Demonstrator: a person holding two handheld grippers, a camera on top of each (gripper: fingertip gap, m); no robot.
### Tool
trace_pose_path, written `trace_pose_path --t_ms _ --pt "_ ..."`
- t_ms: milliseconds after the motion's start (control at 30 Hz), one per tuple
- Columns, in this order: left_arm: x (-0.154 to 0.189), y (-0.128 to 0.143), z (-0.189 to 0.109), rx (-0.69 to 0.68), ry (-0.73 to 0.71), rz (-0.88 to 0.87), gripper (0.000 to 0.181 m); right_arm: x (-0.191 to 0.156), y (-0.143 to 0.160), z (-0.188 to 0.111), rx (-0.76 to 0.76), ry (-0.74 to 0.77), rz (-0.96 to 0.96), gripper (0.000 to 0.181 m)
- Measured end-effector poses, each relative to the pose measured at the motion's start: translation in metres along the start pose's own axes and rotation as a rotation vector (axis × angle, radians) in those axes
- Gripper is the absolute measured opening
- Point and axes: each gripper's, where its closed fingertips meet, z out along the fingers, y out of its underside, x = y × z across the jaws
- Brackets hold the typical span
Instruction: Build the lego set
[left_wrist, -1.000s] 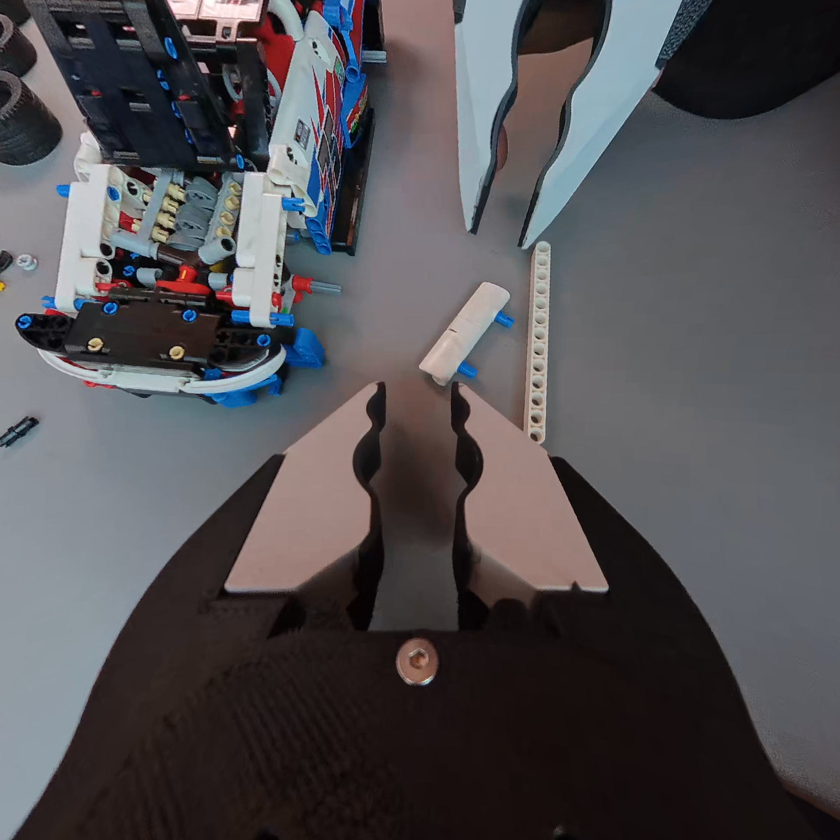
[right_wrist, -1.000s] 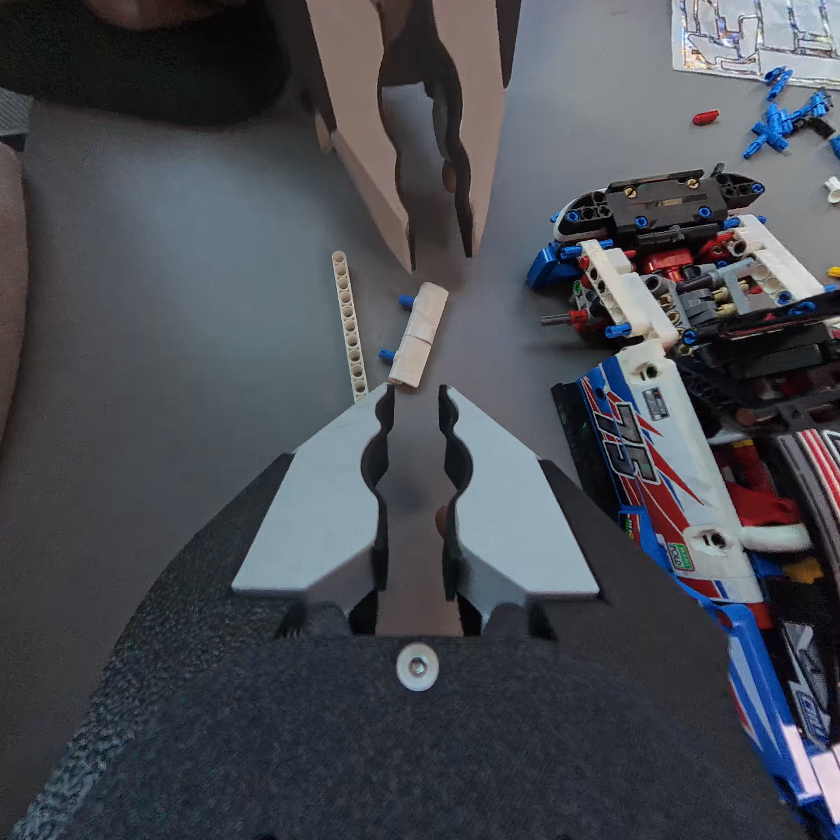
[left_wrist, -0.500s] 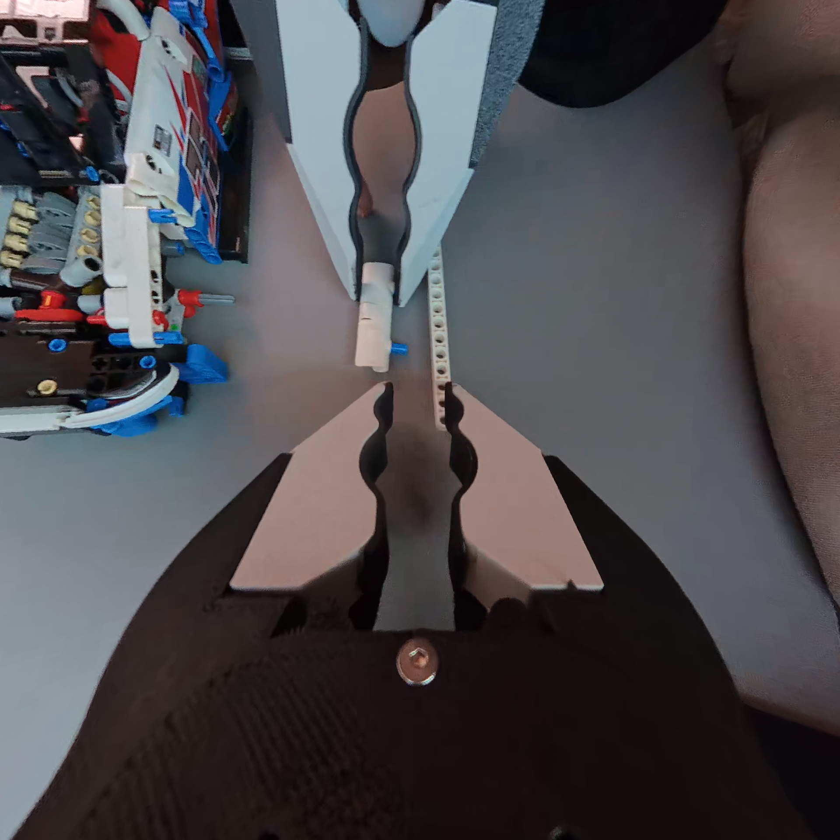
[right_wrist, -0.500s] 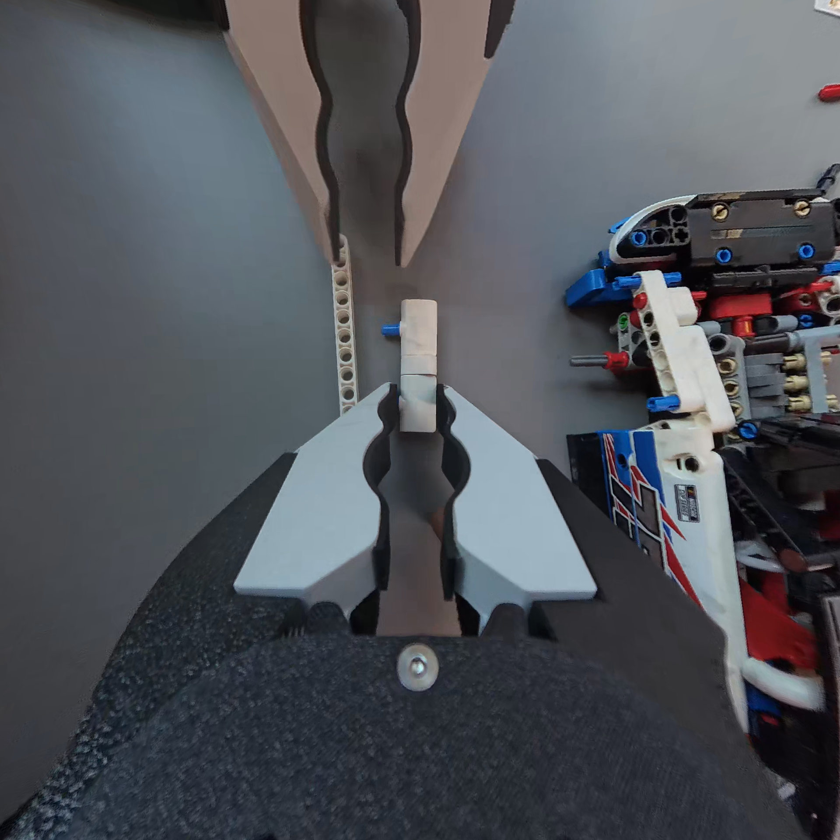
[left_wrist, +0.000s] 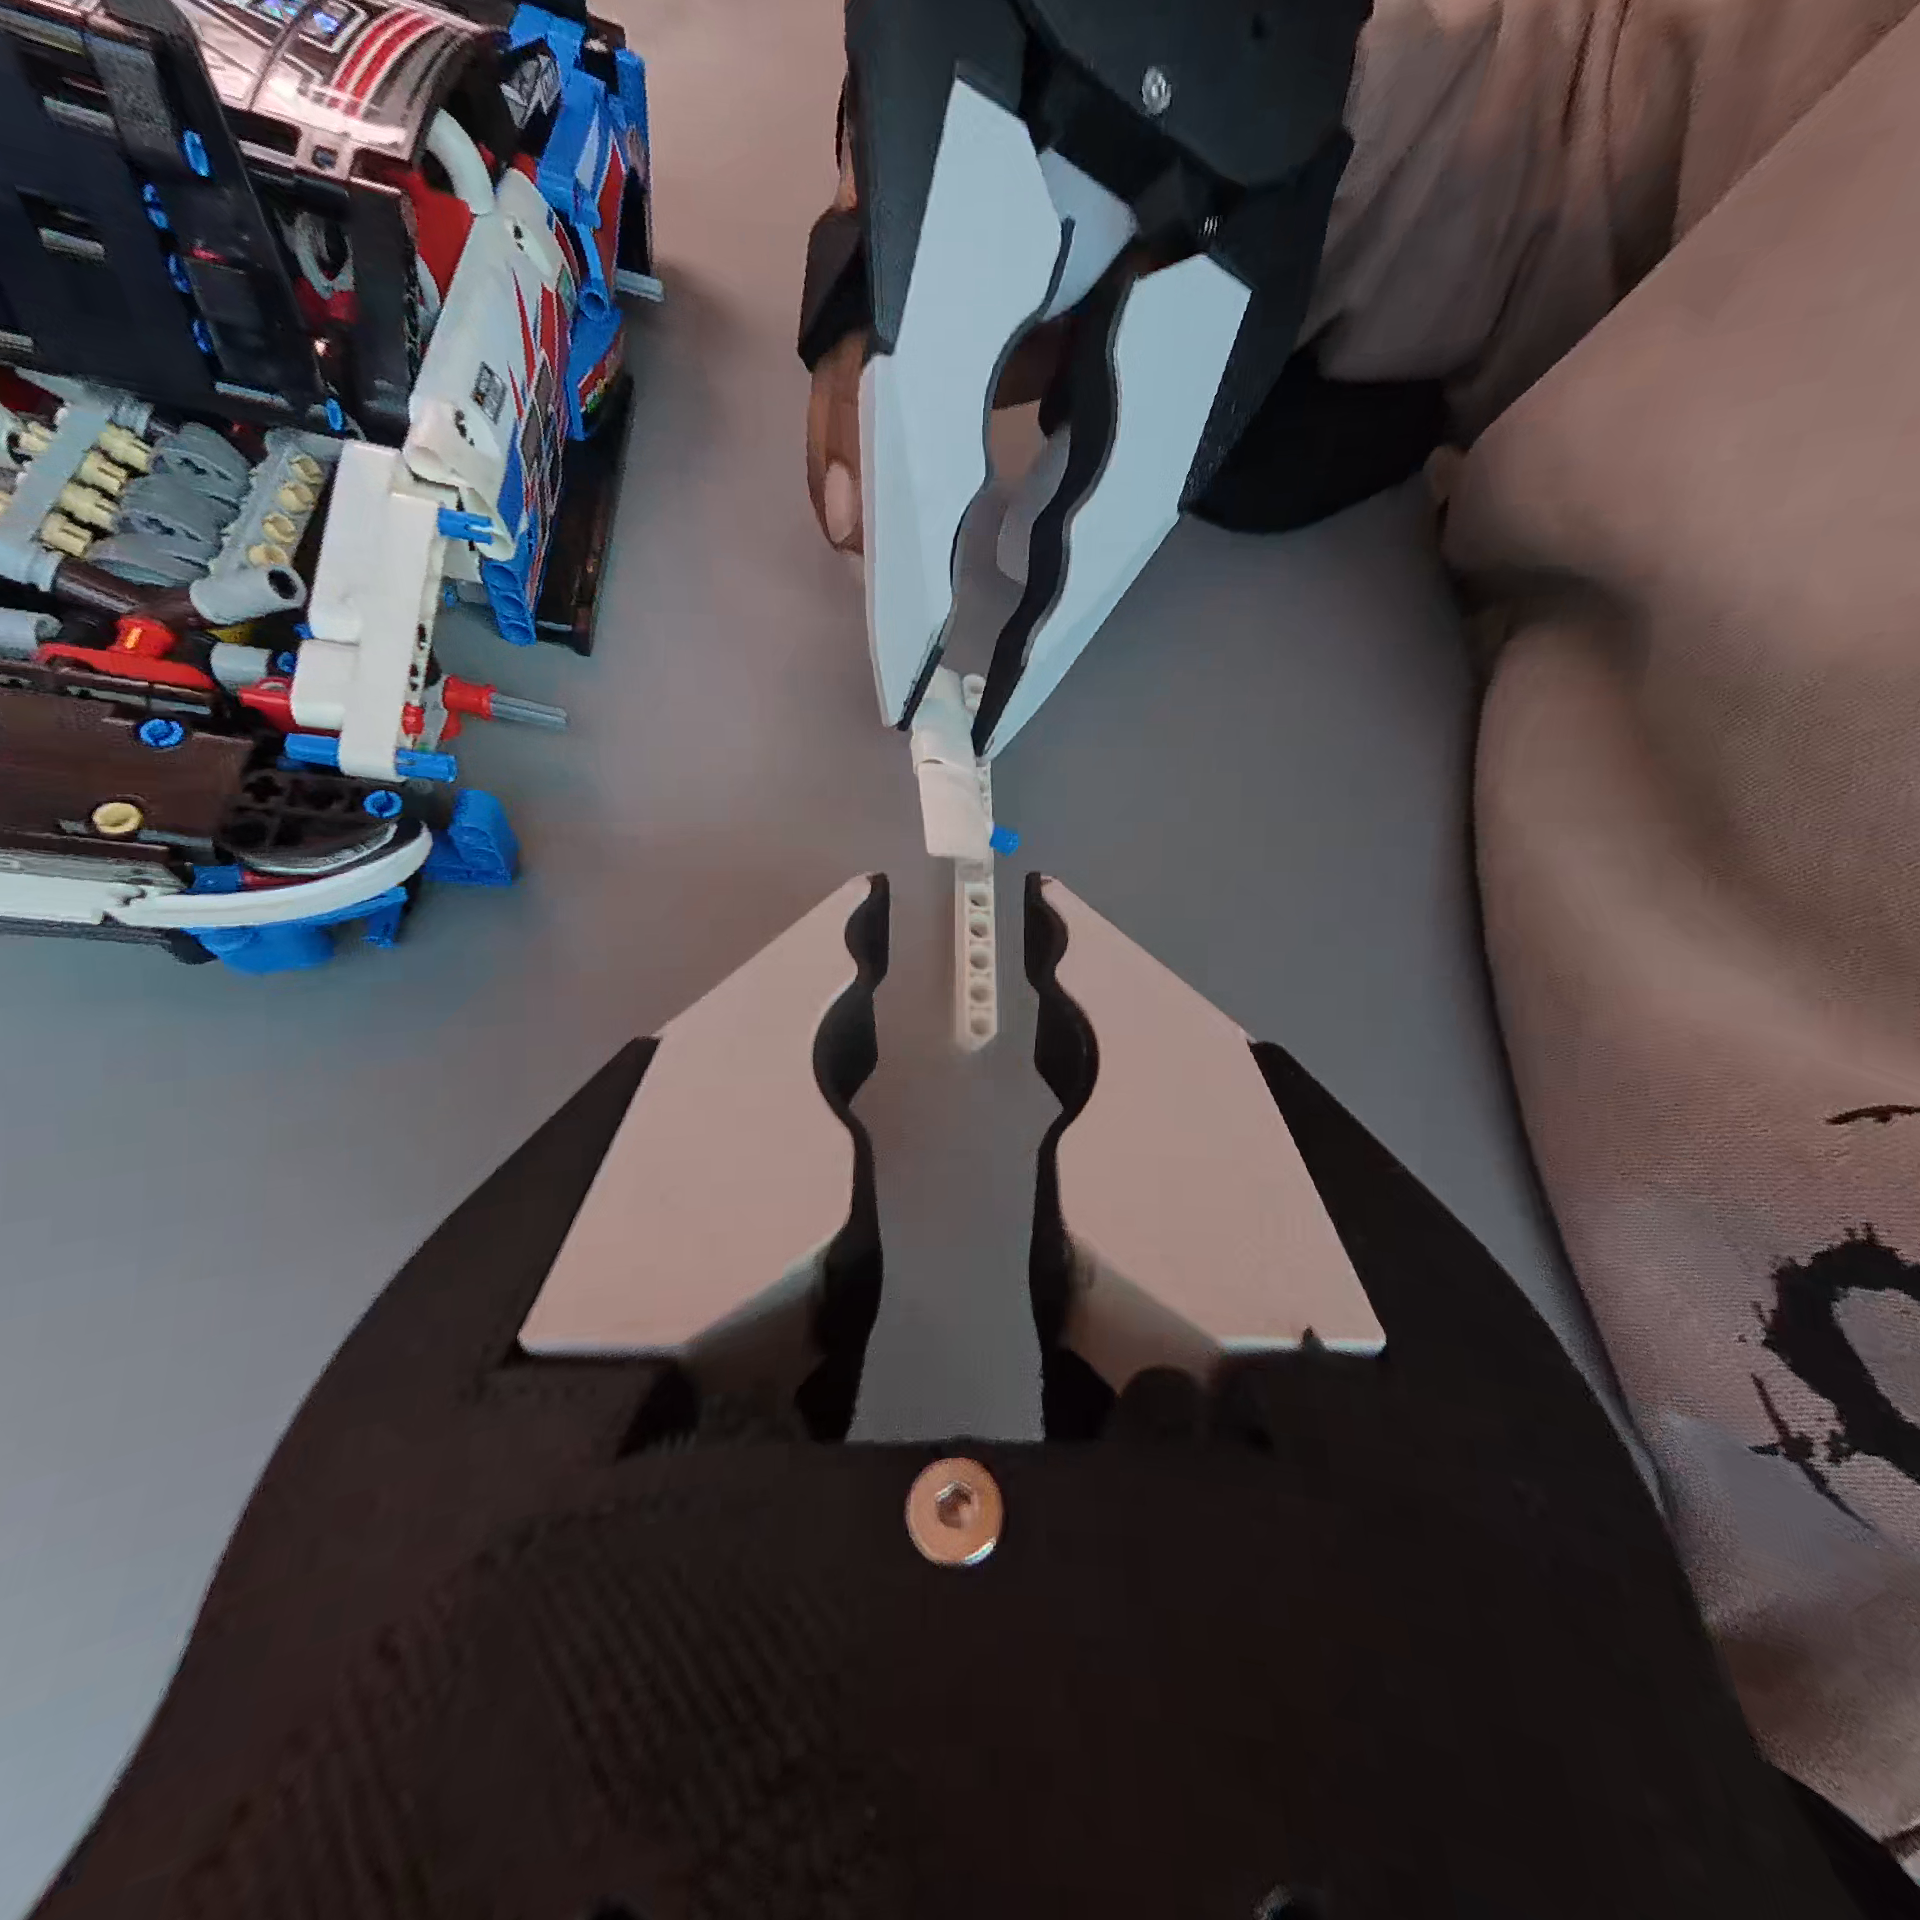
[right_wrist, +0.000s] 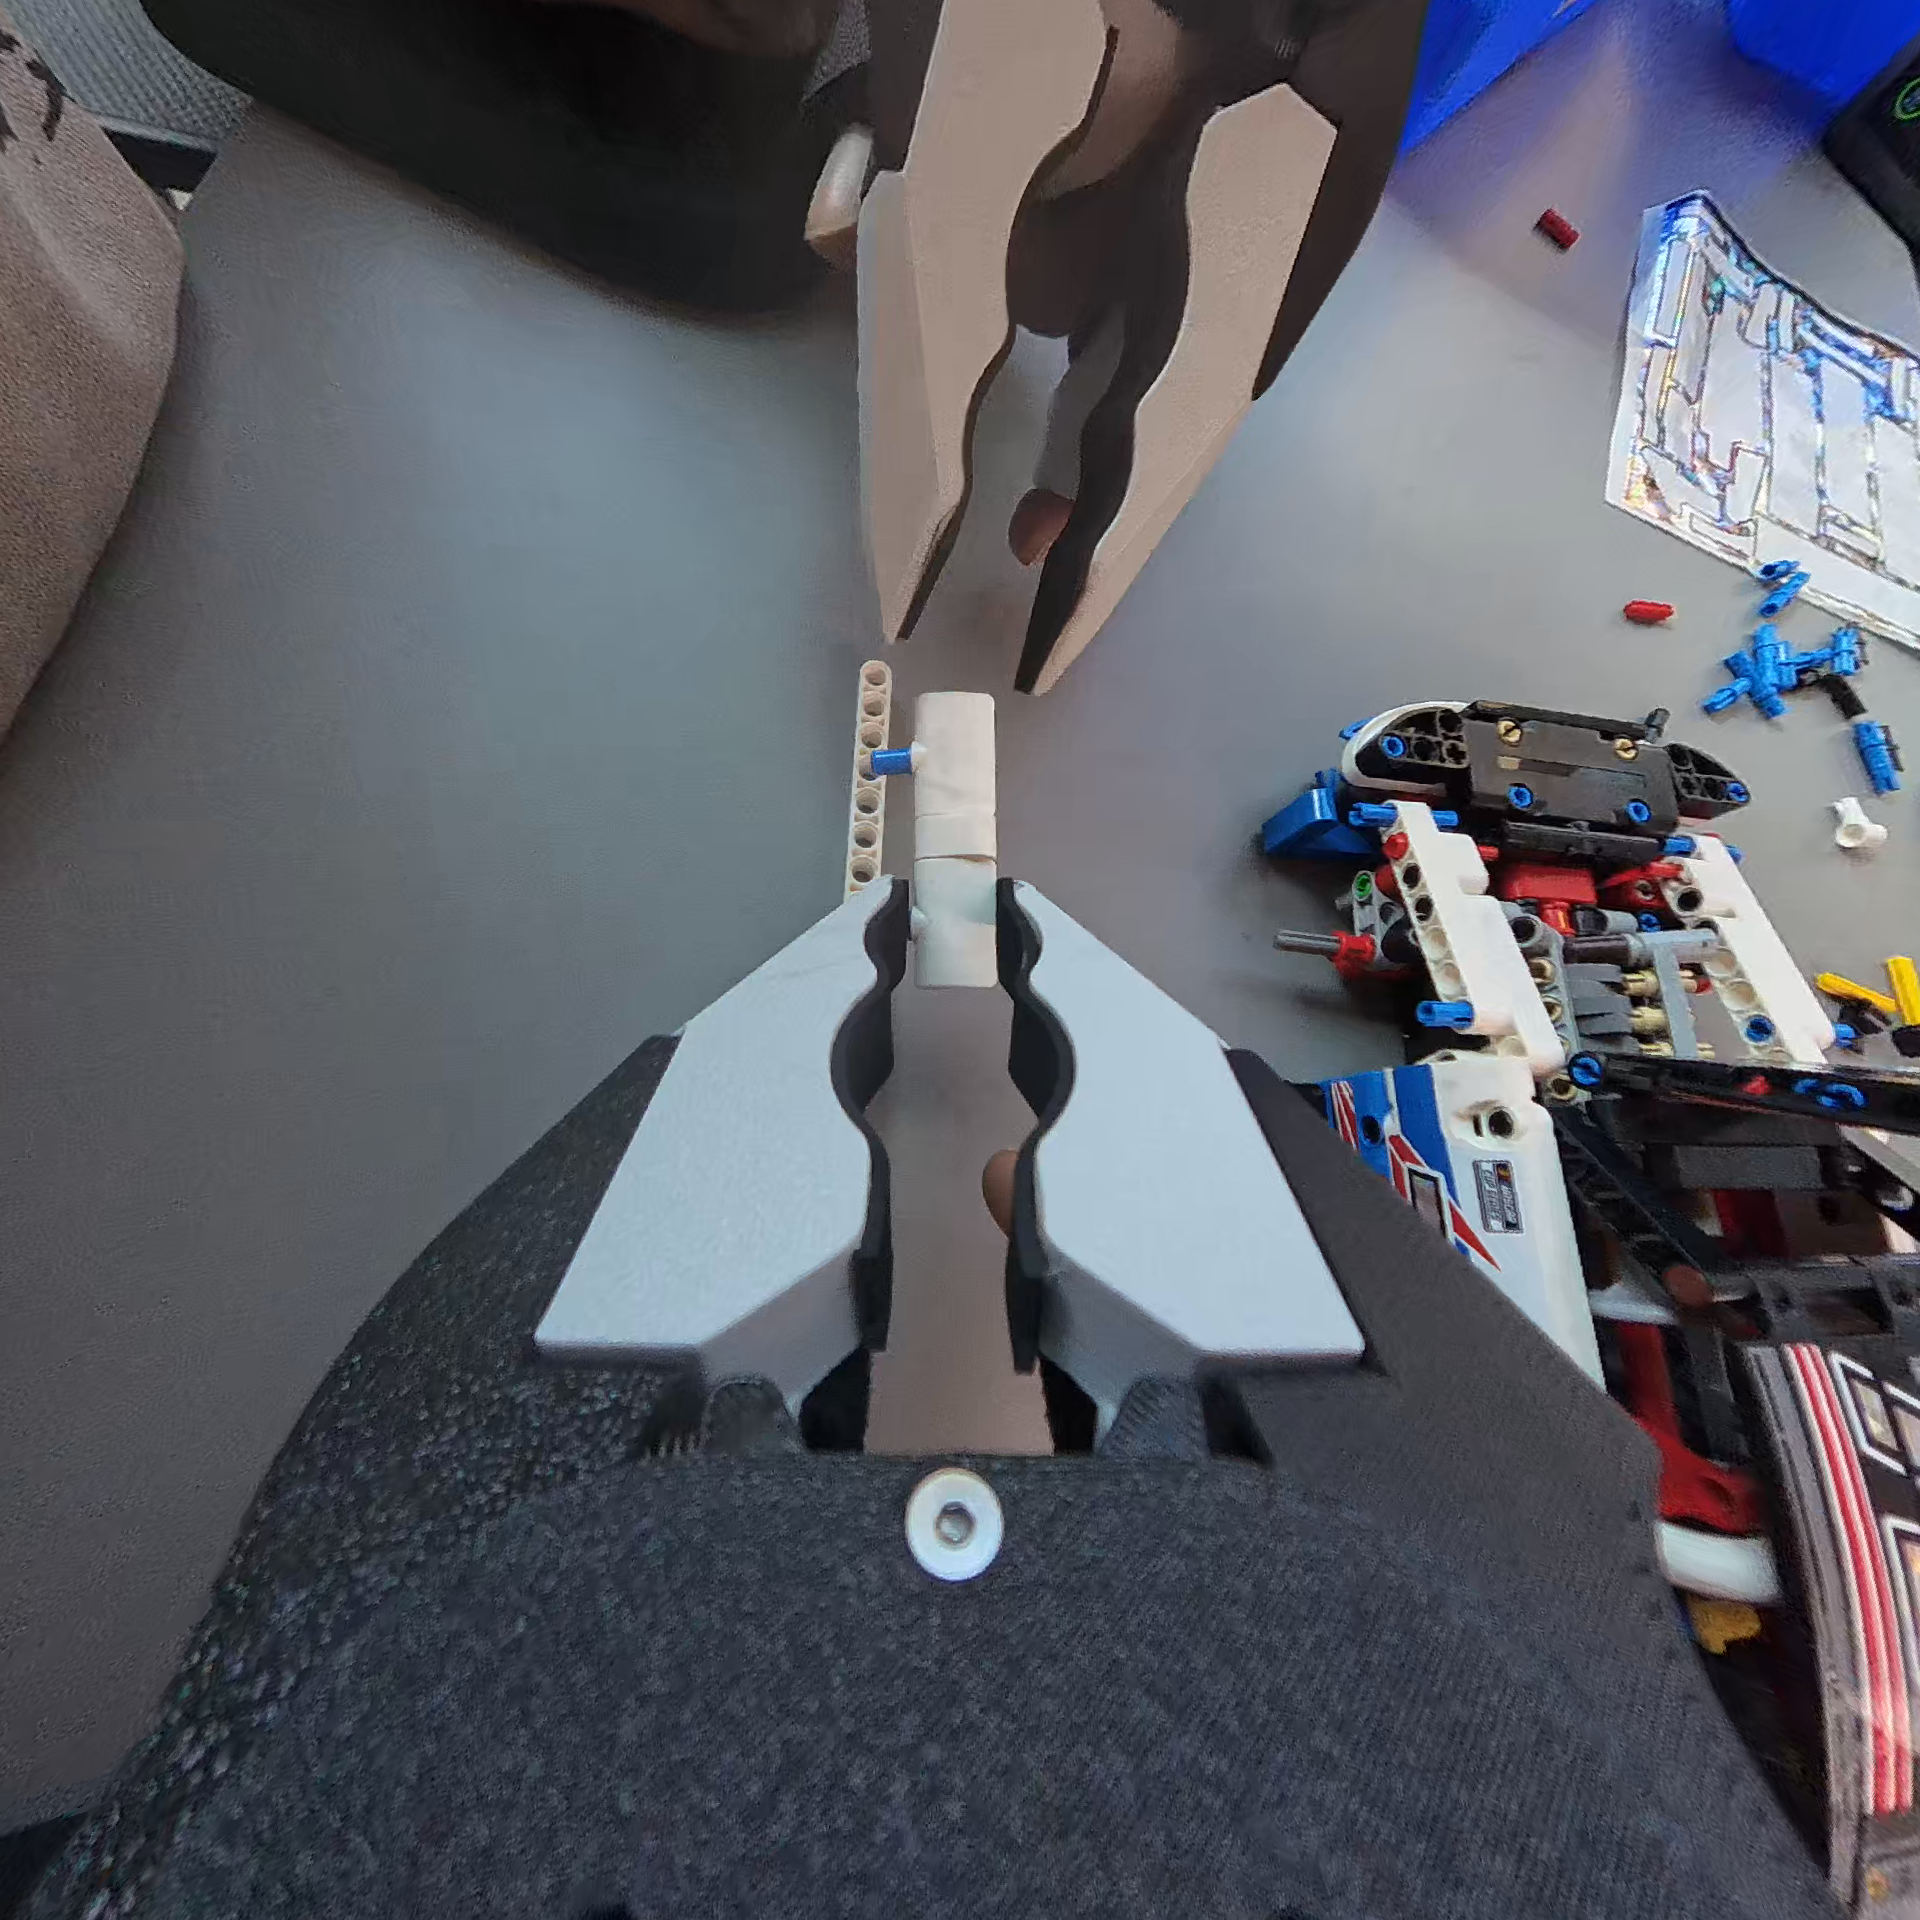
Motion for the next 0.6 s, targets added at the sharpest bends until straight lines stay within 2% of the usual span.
trace_pose_path --t_ms 67,167,267,400,433,533,600 --pt "0.005 -0.005 0.000 0.036 0.053 -0.049 0.025 0.001 -0.002 0.000 0.012 0.014 -0.007 0.015" --pt "0.003 -0.006 0.005 0.039 0.042 -0.078 0.023 0.003 -0.006 0.001 0.018 0.041 -0.031 0.015" --pt "0.000 -0.007 0.006 0.043 0.013 -0.067 0.010 0.003 -0.012 -0.001 0.044 0.057 -0.044 0.015" --pt "-0.002 -0.008 0.006 0.045 -0.004 -0.041 0.008 0.003 -0.012 -0.002 0.058 0.050 -0.032 0.013" --pt "-0.004 -0.007 0.006 0.044 -0.021 -0.034 0.000 0.004 -0.010 -0.003 0.052 0.046 -0.024 0.010" --pt "-0.011 -0.001 0.003 0.014 -0.053 -0.020 0.000 -0.003 0.007 -0.009 -0.032 -0.037 0.034 0.024" --pt "-0.009 -0.004 0.002 0.023 -0.048 -0.009 0.000 -0.017 0.017 -0.012 -0.079 -0.125 0.073 0.025"
